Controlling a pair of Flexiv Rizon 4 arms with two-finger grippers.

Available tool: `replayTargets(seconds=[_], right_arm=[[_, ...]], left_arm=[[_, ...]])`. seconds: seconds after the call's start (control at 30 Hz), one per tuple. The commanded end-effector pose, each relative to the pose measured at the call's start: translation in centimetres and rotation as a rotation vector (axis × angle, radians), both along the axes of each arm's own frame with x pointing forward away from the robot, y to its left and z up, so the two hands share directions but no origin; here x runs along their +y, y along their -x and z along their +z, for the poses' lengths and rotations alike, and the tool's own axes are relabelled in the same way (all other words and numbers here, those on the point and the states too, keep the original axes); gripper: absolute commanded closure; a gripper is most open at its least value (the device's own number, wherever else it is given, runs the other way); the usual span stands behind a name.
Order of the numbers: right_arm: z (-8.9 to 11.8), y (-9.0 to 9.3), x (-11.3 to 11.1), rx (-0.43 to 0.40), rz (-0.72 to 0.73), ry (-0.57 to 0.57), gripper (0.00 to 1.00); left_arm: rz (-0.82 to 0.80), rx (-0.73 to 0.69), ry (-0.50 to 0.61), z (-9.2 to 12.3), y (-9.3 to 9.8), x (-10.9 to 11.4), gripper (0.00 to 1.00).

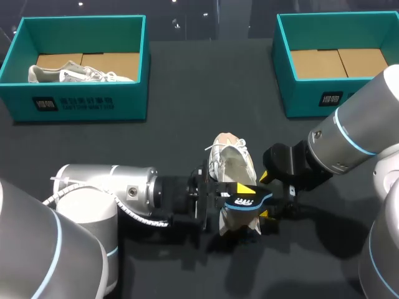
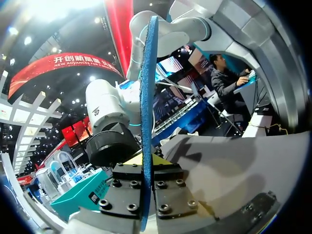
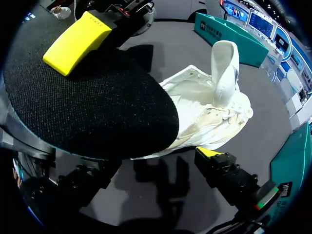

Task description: Take the shoe out of the shoebox, open the shoe tongue, remove and reinsert the insole, then place the shoe into the shoebox

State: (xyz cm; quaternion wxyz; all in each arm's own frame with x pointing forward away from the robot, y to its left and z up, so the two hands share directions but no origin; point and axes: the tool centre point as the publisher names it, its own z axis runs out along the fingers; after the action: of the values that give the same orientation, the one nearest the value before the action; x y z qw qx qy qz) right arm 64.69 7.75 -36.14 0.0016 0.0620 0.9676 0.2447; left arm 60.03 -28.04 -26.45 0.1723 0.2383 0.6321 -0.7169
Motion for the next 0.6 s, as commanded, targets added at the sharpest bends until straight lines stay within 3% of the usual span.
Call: replayTargets(seconds=[0.03,0.3,0.6], right_arm=[[0.0,0.2,0.0,-0.004,-0.002,0.001,0.00],[0.0,0.2,0.0,-0.004,-0.002,0.001,0.00],[0.0,0.2,0.0,-0.004,-0.002,0.001,0.00]], left_arm=[[-0.010,0.007,0.008,-0.4,-0.4,-1.0,1.00],[-0.016,0.031,0.016,-0.8,-0.2,-1.1,1.00],[0.017,0.038,0.029,-0.6,0.2,0.3,1.00]])
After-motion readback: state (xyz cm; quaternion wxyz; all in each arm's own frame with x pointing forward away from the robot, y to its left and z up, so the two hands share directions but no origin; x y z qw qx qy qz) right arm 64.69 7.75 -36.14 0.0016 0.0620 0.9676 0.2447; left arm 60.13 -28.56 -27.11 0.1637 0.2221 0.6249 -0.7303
